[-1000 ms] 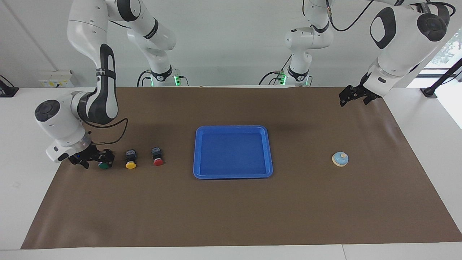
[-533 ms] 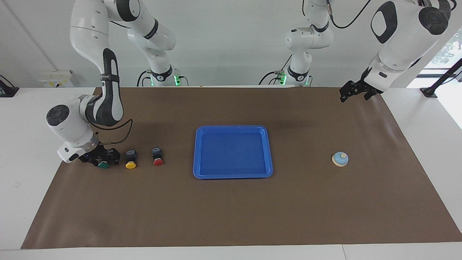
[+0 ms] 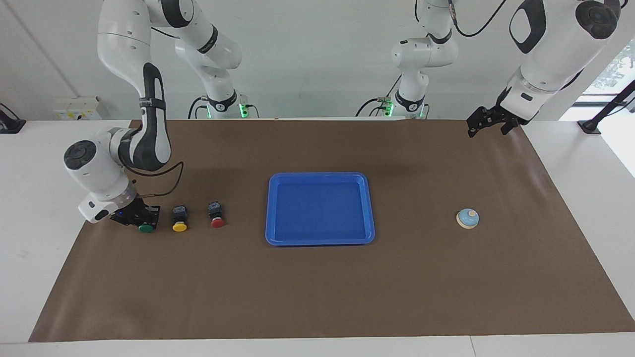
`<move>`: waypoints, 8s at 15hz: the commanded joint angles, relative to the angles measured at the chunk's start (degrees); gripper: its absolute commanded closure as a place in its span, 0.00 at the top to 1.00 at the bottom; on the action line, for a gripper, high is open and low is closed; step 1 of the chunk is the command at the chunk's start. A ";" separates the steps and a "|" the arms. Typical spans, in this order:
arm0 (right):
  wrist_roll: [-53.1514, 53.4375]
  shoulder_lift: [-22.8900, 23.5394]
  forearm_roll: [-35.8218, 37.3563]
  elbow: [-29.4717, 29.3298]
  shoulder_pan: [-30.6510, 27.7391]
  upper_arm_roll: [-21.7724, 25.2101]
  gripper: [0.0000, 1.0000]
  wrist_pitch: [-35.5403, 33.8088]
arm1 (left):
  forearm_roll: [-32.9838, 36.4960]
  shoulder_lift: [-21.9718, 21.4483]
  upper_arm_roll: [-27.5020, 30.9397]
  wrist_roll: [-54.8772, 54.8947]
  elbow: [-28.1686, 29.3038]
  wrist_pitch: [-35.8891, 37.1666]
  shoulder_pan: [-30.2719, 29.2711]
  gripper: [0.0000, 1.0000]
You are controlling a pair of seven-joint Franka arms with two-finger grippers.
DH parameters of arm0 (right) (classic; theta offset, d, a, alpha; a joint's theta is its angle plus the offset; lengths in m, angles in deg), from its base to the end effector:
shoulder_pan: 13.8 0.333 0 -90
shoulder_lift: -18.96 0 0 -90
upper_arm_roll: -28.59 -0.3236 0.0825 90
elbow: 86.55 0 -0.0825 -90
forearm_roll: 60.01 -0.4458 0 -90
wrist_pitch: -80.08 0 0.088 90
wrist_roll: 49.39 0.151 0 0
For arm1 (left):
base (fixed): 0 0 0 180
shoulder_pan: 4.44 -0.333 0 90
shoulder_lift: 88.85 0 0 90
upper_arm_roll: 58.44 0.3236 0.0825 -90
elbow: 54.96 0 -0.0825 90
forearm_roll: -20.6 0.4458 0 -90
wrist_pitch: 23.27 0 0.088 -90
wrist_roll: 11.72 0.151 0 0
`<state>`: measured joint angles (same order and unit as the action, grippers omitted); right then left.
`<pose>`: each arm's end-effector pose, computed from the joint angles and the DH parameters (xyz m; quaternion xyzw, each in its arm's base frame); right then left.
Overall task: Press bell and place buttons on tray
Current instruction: 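Grasp the green button with the right gripper and carry it over the tray, then lower the green button into the tray and open the right gripper, then grasp the yellow button with the right gripper, then place the yellow button in the tray beside the green one, then move the right gripper to the red button and grasp it, then carry the red button into the tray and release it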
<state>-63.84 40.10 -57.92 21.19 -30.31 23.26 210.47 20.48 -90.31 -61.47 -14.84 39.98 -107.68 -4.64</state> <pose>0.6709 -0.1360 0.2418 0.9992 0.0368 0.0143 0.0005 0.5866 -0.0296 0.5509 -0.9969 -0.0026 0.0790 0.0037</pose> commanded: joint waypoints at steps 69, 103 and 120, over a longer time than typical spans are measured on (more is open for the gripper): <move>43.02 -2.08 -1.13 -5.44 33.46 -0.56 0.00 -5.95 | 0.73 -0.91 0.92 -0.48 0.15 0.65 0.20 1.00; 9.36 -8.92 -0.16 15.90 16.95 -0.20 1.00 5.47 | 0.73 -0.91 0.92 -0.48 0.15 0.65 0.20 1.00; 41.49 -8.58 -1.22 -0.32 28.96 -2.66 0.00 -6.82 | 0.73 -0.91 0.92 -0.48 0.15 0.65 0.20 1.00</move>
<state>-31.28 29.85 -58.77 26.14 -7.06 21.13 206.36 20.48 -90.33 -60.75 -14.84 39.84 -107.68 -4.74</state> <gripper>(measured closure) 0.590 0.000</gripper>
